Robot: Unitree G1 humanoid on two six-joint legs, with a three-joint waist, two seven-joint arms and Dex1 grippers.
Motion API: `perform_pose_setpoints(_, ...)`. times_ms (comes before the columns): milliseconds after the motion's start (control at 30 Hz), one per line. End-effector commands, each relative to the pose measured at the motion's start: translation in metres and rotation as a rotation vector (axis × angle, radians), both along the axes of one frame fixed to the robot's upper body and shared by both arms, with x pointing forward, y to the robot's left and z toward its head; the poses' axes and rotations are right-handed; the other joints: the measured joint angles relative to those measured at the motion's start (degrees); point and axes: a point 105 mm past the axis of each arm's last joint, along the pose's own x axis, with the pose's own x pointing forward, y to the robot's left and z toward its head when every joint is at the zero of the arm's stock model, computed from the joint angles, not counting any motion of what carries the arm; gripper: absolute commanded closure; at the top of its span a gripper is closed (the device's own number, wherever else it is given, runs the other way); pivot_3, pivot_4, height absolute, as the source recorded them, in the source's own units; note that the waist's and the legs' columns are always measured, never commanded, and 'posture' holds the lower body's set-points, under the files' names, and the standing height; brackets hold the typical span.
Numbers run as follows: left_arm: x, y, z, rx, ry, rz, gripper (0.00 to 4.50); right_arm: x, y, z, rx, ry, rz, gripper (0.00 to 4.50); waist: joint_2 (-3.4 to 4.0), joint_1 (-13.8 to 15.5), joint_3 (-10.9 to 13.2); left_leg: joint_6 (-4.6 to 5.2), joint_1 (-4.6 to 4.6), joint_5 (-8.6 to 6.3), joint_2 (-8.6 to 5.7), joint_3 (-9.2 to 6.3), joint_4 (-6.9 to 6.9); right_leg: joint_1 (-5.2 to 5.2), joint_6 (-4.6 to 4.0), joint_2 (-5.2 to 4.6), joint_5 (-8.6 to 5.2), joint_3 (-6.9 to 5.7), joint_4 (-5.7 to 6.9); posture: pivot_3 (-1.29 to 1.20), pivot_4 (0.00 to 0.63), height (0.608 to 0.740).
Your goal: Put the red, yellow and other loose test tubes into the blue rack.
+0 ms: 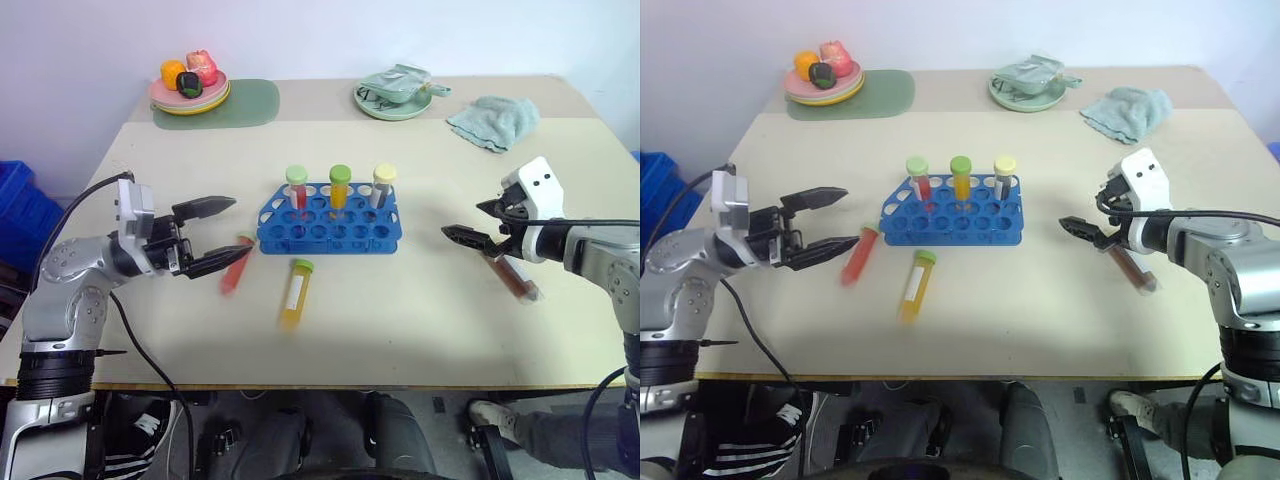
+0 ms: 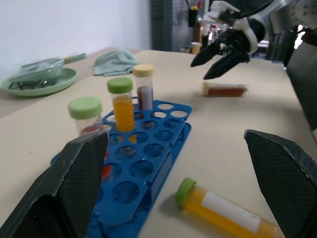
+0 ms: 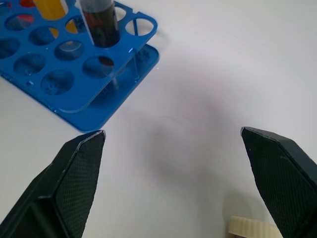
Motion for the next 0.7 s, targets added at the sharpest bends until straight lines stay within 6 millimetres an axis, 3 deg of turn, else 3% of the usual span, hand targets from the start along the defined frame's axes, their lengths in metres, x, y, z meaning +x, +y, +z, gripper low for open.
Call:
perform_pose_setpoints(33,-0.004,0.0,0.012,-0.006,-0.037,-0.007,0.03,0.0,-0.006,0.015,-0.023,-0.079,-0.016,0.0,0.0,-0.02,0.0,0.0,0.02,0.0,0.0,0.02,-0.03,0.0,0.0,0.0,0.0,0.02,0.0,0.0,0.15,0.74)
perform_pose_setpoints(433,0.003,-0.032,0.014,-0.044,0.016,-0.146,0.03,-0.003,-0.031,0.019,-0.05,0.105,-0.149,0.0,0.0,-0.05,0.0,0.0,0.02,0.0,0.01,0.07,-0.07,-0.03,0.0,0.0,0.0,0.07,-0.01,0.0,0.15,0.74)
perform_pose_setpoints(700,0.007,-0.061,0.007,-0.049,-0.008,-0.26,0.03,0.001,-0.069,0.017,-0.163,0.213,-0.327,0.0,-0.01,-0.03,0.0,0.0,-0.01,0.0,0.02,0.14,-0.13,-0.06,0.0,-0.03,0.0,0.1,-0.06,0.0,0.15,0.74)
